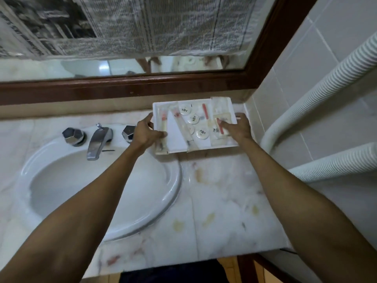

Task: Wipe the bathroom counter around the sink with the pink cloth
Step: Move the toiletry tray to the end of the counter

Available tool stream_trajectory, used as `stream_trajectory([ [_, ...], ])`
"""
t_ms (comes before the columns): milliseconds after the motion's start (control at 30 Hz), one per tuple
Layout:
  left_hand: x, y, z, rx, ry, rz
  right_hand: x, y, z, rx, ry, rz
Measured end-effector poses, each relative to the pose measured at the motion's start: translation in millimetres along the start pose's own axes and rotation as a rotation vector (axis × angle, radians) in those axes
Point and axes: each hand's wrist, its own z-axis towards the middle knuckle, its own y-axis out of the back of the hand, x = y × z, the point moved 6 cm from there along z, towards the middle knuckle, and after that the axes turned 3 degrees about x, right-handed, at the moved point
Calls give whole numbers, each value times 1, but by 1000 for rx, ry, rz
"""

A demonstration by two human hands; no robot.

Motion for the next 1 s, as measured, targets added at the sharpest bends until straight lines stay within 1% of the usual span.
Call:
stream_trajectory([
  [100, 9, 25, -23, -28, 10, -2, 15, -18, -14, 96, 92, -37],
  [233, 25, 61, -53, -68, 19, -26, 19, -49, -20, 201, 177, -4],
  [333, 36, 92, -72, -134, 1, -49, 49, -71, -46, 227, 225, 43],
  [433, 59, 125, -90, -193, 23, -121, 82, -99, -73, 274, 285, 52],
  [533, 82, 165, -110, -309, 11, -151, 109, -137, -96, 337, 359, 56],
  [667, 137, 226, -148, -432, 71, -180, 141, -198, -146, 382, 427, 39],
  [767, 182, 271, -181, -495, 100, -219, 158, -250, -186, 417, 463, 3],
  [1000, 273, 387, -274, -624, 104, -210, 187, -378, -303, 460, 487, -25],
])
